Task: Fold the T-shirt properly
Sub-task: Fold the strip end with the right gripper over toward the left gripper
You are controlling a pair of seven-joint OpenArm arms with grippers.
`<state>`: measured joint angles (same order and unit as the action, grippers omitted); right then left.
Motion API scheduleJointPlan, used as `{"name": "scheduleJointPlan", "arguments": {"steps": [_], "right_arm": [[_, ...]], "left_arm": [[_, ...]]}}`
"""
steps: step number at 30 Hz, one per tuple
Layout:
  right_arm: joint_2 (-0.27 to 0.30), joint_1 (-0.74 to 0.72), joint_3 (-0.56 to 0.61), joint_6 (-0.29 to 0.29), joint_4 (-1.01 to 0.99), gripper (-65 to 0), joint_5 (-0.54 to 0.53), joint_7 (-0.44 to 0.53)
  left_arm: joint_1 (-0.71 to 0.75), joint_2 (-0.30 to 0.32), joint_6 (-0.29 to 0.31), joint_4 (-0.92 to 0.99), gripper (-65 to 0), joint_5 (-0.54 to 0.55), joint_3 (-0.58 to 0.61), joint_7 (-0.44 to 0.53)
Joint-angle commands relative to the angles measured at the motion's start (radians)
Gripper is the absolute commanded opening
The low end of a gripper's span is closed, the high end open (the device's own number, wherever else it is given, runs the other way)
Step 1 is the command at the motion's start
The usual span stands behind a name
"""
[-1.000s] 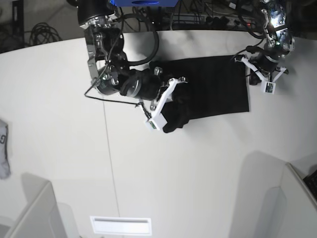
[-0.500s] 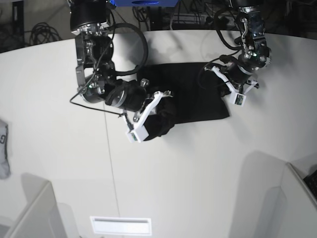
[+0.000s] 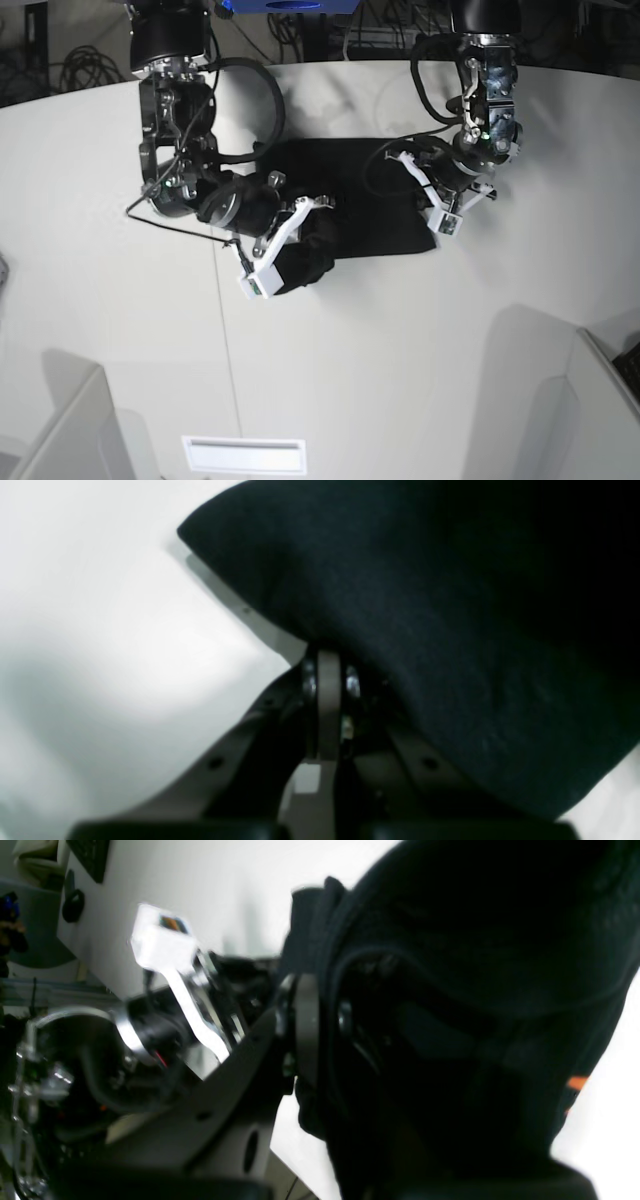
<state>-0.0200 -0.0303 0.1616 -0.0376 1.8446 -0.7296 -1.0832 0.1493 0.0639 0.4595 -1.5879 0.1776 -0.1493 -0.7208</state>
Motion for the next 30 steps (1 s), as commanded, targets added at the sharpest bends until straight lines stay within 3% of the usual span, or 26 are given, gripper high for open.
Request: {"name": "scheduleJointPlan", "arguments": {"steps": [1,11,17,24,30], "right_arm": [[-0.018,-0.016,0.003,-0.012,0.017,-65.0,-0.023,0.019],[-0.076,-0.055,0.114,-0.005,-0.052,-65.0,-0.015,0.051],[-0.074,-0.073,0.183,-0.005,-0.168,-65.0,-0.015,0.136],[-0.082,-0.075,0.272,-0.002,-0.185,-65.0,-0.015,0.156],[-0.077,-0.113,0.286,0.060,-0.254,-65.0,-0.017,0.206]], "left_arm": [[-0.007,0.001,0.003,-0.012,-65.0,0.009,0.000,0.007],[-0.003,0.003,0.003,-0.018,-65.0,0.012,-0.011,0.007],[0.017,0.007,0.003,-0.018,-65.0,0.012,-0.014,0.007],[0.022,0.011,0.003,-0.018,-65.0,0.013,-0.019,0.007],[0.032,0.009,0.005,-0.018,-65.0,0.013,-0.043,0.007]]}}
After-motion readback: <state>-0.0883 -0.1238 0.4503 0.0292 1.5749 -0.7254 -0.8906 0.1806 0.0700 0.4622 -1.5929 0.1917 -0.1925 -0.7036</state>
